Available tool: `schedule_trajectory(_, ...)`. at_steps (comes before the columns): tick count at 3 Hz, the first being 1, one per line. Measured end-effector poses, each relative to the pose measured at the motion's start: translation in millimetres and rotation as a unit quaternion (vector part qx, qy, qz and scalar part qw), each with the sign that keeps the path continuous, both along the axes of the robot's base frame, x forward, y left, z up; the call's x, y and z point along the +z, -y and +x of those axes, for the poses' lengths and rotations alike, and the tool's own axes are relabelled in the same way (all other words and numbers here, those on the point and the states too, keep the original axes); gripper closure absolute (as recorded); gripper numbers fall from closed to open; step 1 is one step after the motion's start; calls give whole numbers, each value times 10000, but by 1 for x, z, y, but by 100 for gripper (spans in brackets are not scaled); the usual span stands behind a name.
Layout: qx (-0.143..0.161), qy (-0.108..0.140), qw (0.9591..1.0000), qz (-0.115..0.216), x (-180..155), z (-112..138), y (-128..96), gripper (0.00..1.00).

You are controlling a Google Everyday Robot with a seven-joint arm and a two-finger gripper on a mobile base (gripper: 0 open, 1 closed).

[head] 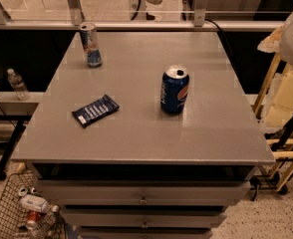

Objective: Knock pepsi can over

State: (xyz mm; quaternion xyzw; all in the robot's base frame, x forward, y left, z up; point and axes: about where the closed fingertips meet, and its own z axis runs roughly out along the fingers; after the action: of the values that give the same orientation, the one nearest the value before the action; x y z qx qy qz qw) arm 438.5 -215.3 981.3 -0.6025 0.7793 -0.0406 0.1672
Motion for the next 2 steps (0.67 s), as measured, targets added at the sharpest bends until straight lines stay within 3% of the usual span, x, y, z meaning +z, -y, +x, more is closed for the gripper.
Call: schedule_trajectory(2, -110, 78, 9999, 72, 2, 2, 1, 0)
